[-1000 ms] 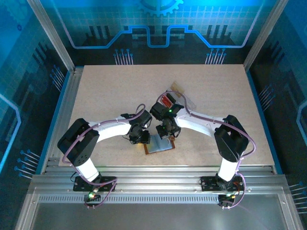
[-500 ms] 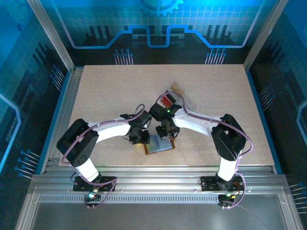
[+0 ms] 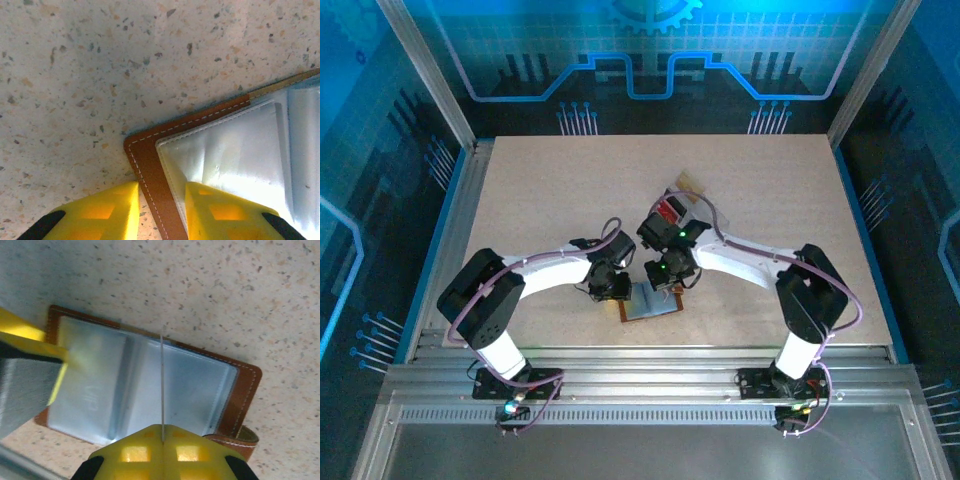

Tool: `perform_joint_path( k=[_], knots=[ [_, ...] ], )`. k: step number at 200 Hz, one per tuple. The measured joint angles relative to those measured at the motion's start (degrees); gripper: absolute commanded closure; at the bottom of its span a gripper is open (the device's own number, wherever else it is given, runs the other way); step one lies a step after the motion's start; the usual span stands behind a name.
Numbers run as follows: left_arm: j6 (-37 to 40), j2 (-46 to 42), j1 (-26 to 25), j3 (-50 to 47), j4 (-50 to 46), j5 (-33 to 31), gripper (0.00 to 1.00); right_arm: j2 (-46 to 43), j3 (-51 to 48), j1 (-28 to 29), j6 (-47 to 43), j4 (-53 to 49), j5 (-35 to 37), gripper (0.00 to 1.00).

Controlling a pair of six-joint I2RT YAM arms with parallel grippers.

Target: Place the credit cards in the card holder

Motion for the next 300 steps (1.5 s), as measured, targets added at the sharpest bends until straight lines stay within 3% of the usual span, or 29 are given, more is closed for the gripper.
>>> perform_joint_path(
  k=[131,300],
  knots=[
    [0.0,0.1,0.0,0.0,0.0,0.1,0.74,-6.3,-22.3,-6.6,12.0,32.1,-15.8,1.00],
    [0.0,0.2,0.1,0.0,0.0,0.2,0.75,-5.5,-25.9,-9.8,16.5,41.8,-23.2,1.00]
  ],
)
